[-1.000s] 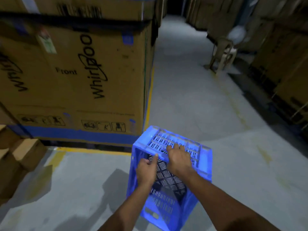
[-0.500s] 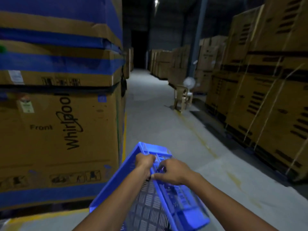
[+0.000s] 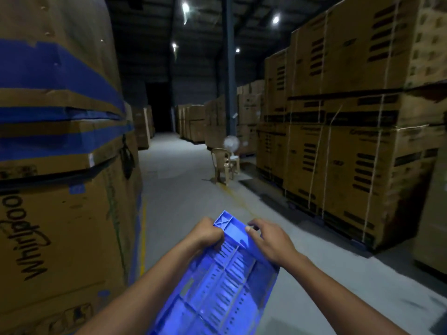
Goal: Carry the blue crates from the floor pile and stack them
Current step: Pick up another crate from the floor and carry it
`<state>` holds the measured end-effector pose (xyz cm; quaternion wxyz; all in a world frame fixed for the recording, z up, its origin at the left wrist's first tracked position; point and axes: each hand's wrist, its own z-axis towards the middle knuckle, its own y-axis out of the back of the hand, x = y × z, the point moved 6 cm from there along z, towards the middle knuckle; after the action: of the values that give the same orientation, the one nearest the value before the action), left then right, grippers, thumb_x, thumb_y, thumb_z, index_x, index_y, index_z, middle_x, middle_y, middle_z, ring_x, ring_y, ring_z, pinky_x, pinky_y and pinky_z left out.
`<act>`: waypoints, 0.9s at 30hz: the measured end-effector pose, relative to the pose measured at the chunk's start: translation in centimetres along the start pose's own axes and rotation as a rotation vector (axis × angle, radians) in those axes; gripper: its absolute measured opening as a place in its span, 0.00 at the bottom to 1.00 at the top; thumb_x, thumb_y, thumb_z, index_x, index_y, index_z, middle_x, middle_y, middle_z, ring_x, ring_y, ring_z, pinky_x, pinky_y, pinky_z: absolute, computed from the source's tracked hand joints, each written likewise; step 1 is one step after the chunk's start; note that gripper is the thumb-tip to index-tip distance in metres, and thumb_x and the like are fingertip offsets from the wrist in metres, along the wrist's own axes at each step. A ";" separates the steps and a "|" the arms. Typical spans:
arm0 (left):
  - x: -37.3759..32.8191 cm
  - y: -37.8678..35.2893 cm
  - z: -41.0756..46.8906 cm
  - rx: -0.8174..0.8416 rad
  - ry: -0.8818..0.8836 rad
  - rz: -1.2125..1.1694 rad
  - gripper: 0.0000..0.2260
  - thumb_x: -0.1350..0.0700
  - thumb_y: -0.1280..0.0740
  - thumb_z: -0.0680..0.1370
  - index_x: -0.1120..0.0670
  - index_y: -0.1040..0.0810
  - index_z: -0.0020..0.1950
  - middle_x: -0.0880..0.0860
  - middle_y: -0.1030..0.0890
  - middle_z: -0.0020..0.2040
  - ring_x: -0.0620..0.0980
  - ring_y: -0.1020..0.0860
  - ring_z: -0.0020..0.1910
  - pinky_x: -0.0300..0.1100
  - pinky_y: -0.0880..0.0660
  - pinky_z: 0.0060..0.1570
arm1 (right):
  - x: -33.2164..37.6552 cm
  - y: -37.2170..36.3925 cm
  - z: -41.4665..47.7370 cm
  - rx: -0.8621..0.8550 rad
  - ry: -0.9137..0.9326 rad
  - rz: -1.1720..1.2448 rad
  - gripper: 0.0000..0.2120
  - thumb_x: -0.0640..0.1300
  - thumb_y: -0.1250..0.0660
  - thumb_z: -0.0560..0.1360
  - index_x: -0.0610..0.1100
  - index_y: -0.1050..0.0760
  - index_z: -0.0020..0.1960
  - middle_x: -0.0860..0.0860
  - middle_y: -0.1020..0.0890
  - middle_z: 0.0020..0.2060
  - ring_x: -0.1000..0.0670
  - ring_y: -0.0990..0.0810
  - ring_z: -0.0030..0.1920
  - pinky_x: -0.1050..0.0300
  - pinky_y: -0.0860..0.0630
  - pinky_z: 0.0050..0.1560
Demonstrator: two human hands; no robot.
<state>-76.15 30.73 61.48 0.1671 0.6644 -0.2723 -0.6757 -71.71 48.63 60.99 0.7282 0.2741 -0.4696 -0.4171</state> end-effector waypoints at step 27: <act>-38.8 -33.8 2.7 0.398 -0.861 -0.432 0.27 0.34 0.36 0.73 0.53 0.35 0.26 0.54 0.37 0.26 0.50 0.40 0.27 0.45 0.44 0.32 | -34.9 30.5 -12.3 -0.533 -0.730 0.003 0.34 0.67 0.58 0.77 0.46 0.20 0.45 0.41 0.18 0.50 0.38 0.23 0.54 0.49 0.32 0.48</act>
<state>-71.87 80.84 72.79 -0.2327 0.3863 -0.2961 -0.8420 -57.17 94.18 64.22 0.5606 -0.0888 -0.5725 -0.5917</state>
